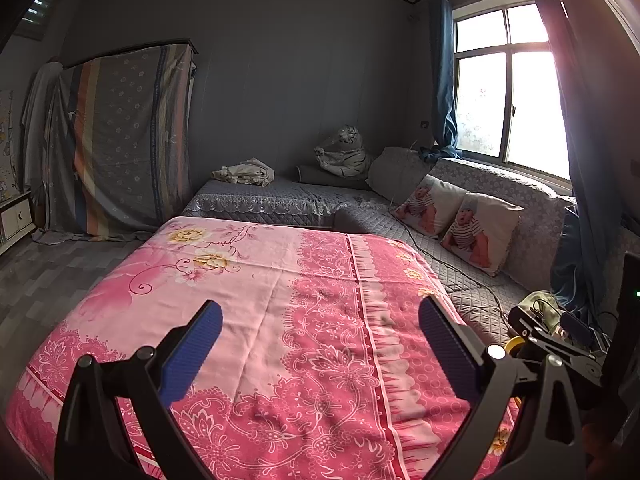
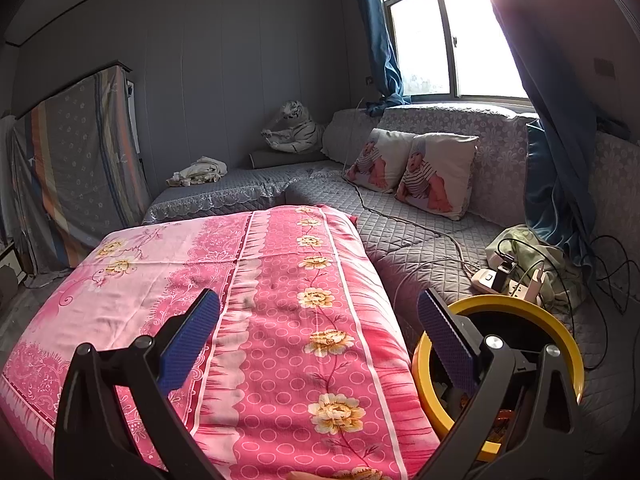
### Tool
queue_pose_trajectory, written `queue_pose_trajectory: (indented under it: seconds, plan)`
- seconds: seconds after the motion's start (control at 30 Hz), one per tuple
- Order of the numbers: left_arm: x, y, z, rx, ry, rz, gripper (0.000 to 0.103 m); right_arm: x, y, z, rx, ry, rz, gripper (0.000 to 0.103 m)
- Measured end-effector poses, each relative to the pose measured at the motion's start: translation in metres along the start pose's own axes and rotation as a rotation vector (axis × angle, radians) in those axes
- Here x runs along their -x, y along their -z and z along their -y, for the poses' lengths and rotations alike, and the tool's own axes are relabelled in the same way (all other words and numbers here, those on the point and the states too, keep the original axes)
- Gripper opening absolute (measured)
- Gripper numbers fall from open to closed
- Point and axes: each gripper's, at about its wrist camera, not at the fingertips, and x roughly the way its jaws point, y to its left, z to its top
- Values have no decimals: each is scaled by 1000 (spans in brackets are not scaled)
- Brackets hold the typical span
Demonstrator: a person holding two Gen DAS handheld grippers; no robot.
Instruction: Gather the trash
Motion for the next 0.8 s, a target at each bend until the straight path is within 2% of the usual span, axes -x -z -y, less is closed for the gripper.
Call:
queue_pose_trajectory:
  seconds: [0.8]
  plan:
    - [0,1,5,-6,13,-6,95,-7,8,2,-8,2,-24,95]
